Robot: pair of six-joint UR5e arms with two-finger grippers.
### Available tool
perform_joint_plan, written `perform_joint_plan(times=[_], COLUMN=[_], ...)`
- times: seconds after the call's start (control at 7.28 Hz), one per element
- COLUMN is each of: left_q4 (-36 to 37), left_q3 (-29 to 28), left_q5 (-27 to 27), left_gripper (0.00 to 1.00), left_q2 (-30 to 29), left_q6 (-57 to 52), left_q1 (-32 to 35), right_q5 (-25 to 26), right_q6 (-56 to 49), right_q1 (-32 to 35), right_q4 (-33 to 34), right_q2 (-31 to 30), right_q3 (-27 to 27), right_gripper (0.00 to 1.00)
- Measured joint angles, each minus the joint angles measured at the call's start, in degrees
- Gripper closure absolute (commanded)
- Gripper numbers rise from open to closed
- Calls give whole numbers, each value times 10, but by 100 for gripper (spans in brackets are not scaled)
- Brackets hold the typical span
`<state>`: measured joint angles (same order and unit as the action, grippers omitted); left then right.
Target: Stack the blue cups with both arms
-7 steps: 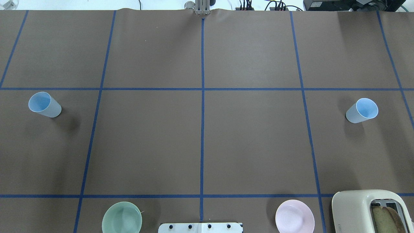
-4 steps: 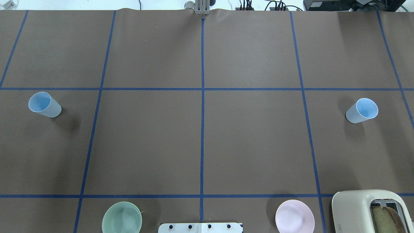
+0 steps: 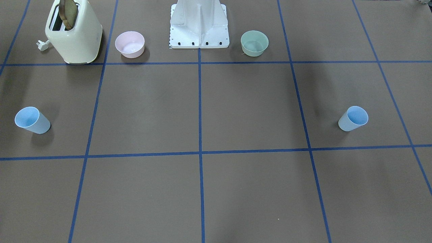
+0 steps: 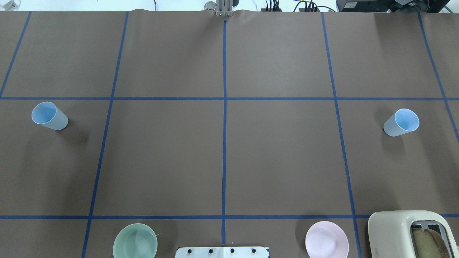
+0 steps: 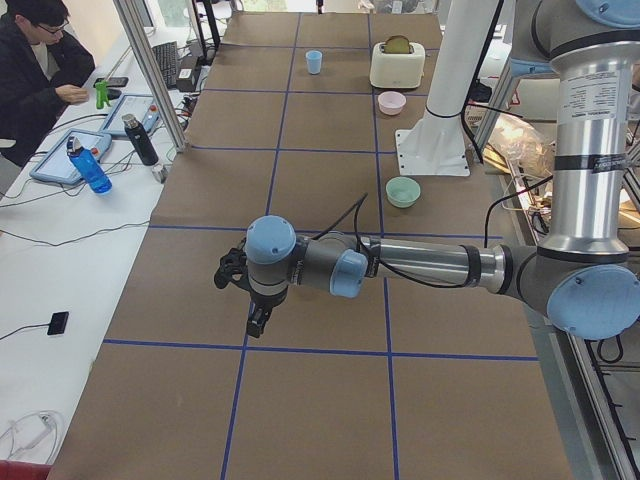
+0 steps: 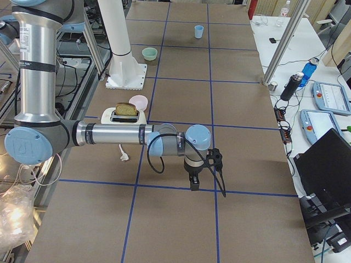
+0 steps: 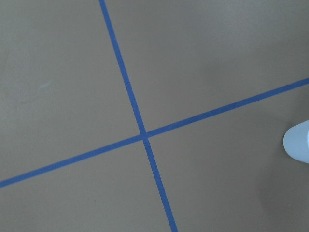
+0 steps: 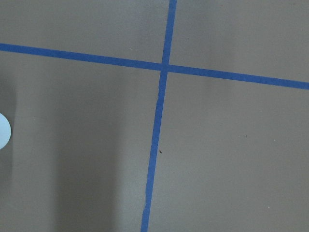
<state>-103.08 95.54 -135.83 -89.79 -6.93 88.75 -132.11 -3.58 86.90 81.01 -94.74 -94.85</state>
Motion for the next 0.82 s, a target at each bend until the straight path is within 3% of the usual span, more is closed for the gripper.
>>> perform_joint_plan(times=[0.41,0.82], left_q4=[-69,-116], left_q3=[-27,-34], left_q5=[0,7], left_gripper=[1,1], left_q2=[-48,-62], left_q6=[11,187], left_q1=[-4,-93], right_q5=[4,4], right_q6=[36,48], right_q1=[-5,-10], right_q4=[-60,-64], right_q2=[11,13], right_q3=[3,3], right_gripper=[0,0])
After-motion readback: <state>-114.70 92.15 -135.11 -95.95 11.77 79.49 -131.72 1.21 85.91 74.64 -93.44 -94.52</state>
